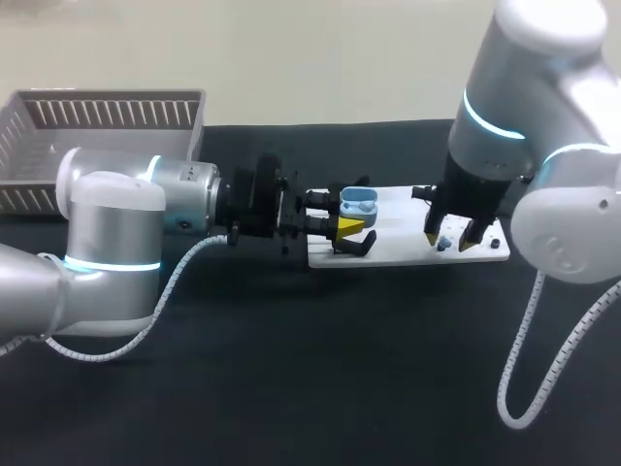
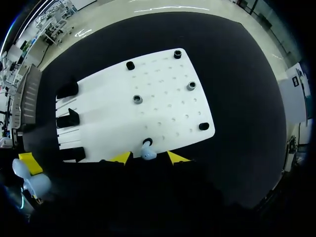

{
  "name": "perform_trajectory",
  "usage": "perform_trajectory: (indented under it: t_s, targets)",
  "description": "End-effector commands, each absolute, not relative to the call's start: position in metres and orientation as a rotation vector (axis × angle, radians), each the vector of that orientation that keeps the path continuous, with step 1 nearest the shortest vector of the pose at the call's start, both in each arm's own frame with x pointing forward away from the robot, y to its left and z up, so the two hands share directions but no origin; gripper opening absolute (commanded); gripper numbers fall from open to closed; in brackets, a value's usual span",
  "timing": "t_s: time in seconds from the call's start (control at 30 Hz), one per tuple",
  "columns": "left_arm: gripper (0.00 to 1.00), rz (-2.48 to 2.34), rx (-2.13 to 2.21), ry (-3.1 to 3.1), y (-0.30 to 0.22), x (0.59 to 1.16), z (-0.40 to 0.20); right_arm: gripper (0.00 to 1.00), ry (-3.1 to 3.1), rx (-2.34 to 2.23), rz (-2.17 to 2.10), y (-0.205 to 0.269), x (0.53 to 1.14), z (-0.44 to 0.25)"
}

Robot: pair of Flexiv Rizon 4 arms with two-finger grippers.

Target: Pick up each earbud case from the left stands, insert the matching earbuds, close the lid, and place the case in the box.

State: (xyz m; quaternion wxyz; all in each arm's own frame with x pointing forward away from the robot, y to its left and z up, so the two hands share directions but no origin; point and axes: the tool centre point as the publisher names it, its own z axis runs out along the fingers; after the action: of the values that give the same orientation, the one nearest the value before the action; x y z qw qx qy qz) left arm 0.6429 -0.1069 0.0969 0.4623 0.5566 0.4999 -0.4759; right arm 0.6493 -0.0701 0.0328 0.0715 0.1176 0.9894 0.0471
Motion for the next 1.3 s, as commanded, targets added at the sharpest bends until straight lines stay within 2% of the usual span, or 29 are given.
perform_trajectory:
  t_s: [0.03, 0.63, 0.67, 0.7, 0.97, 1.3]
  targets:
    - [0.0, -1.165, 1.365, 1.23, -0.107, 0.641, 0.097, 0.4, 2.983, 0.359, 0.142, -0.068, 0.656, 0.025]
    - [0.0, -1.165, 1.365, 1.23, -0.107, 0.641, 0.097, 0.2, 2.987, 0.384, 0.165, -0.069, 0.658, 0.024]
    - [0.0, -1.165, 1.365, 1.23, -0.107, 0.641, 0.097, 0.15, 2.987, 0.385, 0.166, -0.069, 0.658, 0.024]
    - [0.0, -1.165, 1.365, 1.23, -0.107, 0.641, 0.097, 0.0, 2.986, 0.386, 0.166, -0.069, 0.658, 0.024]
    - [0.0, -1.165, 1.365, 1.23, -0.107, 0.641, 0.097, 0.0, 2.98, 0.397, 0.169, -0.07, 0.657, 0.033]
    - [0.0, -1.165, 1.365, 1.23, -0.107, 0.641, 0.097, 0.0, 2.994, 0.399, 0.173, -0.065, 0.637, 0.078]
